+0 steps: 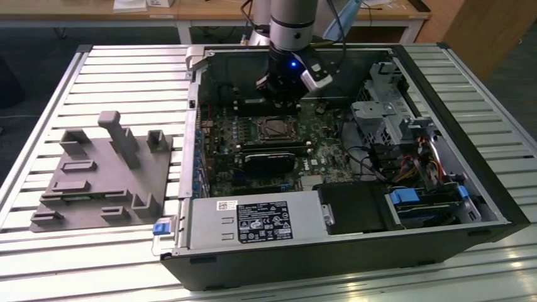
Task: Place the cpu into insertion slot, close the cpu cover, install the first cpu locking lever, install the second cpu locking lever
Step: 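Install the second cpu locking lever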
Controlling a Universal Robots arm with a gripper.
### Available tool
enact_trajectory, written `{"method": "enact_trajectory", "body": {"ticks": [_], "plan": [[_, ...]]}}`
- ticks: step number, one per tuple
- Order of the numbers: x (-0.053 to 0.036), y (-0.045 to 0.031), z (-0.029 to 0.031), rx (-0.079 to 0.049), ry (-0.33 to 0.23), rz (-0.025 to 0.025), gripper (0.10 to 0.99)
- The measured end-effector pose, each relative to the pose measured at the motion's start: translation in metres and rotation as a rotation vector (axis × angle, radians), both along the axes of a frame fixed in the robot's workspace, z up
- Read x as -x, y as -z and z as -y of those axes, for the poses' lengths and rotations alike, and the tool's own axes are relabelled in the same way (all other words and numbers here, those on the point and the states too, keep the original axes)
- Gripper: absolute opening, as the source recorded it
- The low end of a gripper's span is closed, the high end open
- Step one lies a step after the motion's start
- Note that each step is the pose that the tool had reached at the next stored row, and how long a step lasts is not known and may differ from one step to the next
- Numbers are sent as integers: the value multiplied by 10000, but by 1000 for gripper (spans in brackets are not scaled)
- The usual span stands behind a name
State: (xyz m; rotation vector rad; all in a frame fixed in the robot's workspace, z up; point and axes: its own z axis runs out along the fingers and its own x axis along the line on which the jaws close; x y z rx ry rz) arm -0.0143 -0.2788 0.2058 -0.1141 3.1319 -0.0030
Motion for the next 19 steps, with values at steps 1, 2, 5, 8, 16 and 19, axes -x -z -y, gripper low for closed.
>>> {"method": "enact_trajectory", "body": {"ticks": [1,2,5,8,16,19], "plan": [[-2,0,1,-1,0,0,106],[-4,0,2,-2,0,1,106],[-9,0,8,-1,1,0,106],[-12,0,18,0,1,0,106],[-19,0,47,0,1,0,106],[-19,0,62,0,1,0,106]]}}
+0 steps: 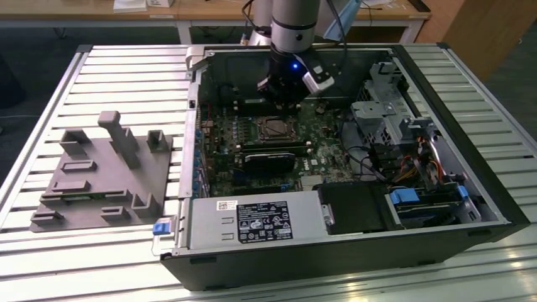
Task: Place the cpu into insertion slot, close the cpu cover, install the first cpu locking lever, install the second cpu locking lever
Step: 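Install the second cpu locking lever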
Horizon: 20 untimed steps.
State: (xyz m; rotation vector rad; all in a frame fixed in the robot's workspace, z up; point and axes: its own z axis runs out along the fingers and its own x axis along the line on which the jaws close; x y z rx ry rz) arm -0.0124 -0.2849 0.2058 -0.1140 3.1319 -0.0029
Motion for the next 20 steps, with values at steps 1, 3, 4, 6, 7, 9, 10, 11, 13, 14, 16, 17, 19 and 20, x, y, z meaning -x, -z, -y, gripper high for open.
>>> {"method": "enact_trajectory", "body": {"ticks": [1,3,4,6,7,9,10,11,13,14,16,17,19,20], "plan": [[0,0,4,0,0,0,106],[0,1,10,-2,0,1,106],[0,-1,11,0,1,0,106],[0,-10,13,2,1,-1,106],[0,-19,13,1,0,0,106],[0,-46,13,0,0,0,106],[0,-64,13,-1,0,1,106],[0,-84,13,-1,0,1,106],[0,-125,13,1,1,-1,106],[0,-146,13,-1,0,1,106],[0,-183,13,1,0,0,106],[0,-191,13,2,0,-1,106],[0,-192,25,0,-2,0,106],[0,-192,38,1,-1,0,106]]}}
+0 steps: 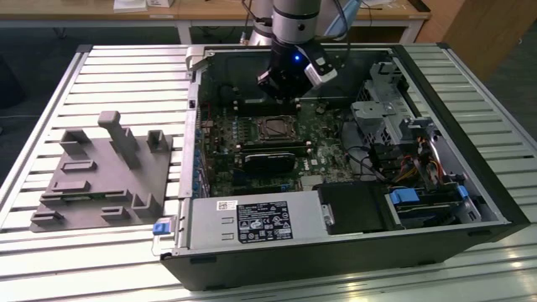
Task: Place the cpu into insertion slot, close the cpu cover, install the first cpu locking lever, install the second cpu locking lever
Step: 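Install the second cpu locking lever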
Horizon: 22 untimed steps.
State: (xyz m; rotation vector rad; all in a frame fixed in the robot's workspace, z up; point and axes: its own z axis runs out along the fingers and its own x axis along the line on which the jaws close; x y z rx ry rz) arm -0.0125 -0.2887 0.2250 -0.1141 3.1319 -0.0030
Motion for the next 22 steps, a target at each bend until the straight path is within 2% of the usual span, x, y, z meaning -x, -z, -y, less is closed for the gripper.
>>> {"method": "enact_trajectory", "body": {"ticks": [9,14,19,22], "plan": [[1,0,133,1,1,0,106],[1,2,148,0,255,0,106],[1,0,159,2,279,-1,106],[1,-41,159,-1,280,1,106]]}}
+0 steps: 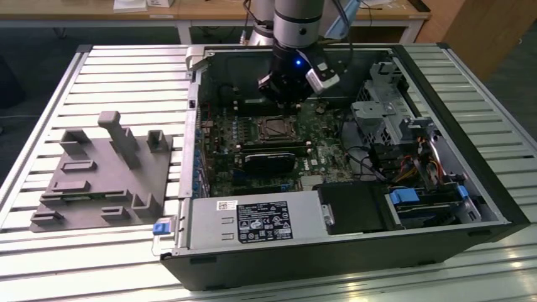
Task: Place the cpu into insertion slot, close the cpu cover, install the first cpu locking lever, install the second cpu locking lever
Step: 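Install the second cpu locking lever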
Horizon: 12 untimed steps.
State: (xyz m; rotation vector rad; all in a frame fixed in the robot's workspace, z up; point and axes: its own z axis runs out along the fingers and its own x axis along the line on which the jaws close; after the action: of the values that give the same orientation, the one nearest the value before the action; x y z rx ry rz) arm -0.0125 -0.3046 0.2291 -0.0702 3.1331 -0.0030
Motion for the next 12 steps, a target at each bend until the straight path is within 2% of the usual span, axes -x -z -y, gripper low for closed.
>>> {"method": "enact_trajectory", "body": {"ticks": [2,4,12], "plan": [[0,-36,1,1,2,-1,106],[0,-38,17,-2,6,-5,106],[0,-39,190,-5,29,-32,106]]}}
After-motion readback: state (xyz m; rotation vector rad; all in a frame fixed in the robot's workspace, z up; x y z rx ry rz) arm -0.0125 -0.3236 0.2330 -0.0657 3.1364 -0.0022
